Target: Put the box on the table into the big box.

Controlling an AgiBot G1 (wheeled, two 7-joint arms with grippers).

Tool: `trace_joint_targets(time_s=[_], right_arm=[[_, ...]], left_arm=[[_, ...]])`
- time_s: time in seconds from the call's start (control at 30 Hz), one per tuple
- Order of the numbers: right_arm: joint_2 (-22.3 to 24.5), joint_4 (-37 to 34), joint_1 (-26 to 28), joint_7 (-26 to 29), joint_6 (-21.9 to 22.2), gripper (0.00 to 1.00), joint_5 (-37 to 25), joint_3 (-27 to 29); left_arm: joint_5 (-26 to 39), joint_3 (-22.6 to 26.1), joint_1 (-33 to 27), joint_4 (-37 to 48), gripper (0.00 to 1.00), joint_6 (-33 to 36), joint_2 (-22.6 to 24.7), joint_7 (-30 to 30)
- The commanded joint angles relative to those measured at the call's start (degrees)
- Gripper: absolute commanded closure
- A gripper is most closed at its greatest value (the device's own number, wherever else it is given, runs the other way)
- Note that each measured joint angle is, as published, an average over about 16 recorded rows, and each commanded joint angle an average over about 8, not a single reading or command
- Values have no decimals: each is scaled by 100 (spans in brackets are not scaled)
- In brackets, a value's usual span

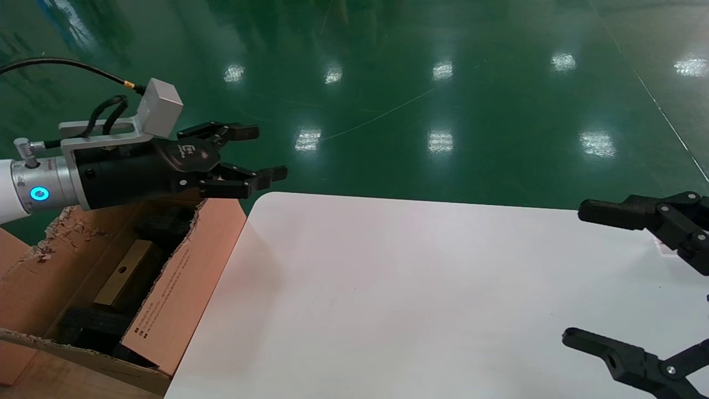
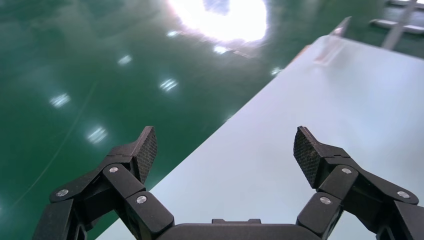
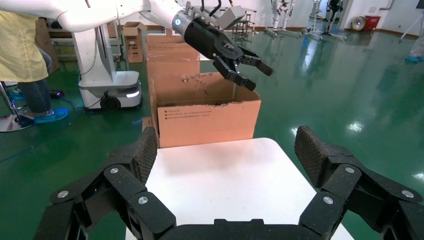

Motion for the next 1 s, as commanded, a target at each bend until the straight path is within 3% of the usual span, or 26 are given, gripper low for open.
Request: trace_joint_targets(time_s=[0.03,0.23,0.27,0.37,0.5,0.57,0.67,1.0], right_arm=[[0,0,0,0,0,0,0,0],[0,0,0,0,0,0,0,-1],[0,0,0,0,0,4,0,-1],[0,0,0,0,0,31,1,-1],[0,0,0,-1,0,80,1,-1],[0,0,0,-1,0,95,1,-1],[1,0,0,-1,1,100,1,-2],[1,0,1,-1,1,100,1,-2]], left_arm=[[-93,-22,50,-129,0,66,35,-3],[-374,-90,199,-519,0,265,141,-10],[-421,-101,224,-585,0,299,159,-12],[-562,-135,299,-779,0,398,212,-16],[-748,-179,398,-1038,0,530,282,-21],[-843,-202,448,-1169,0,597,318,-23],[-985,-236,524,-1367,0,699,372,-27],[-1452,-348,772,-2015,0,1029,548,-40]])
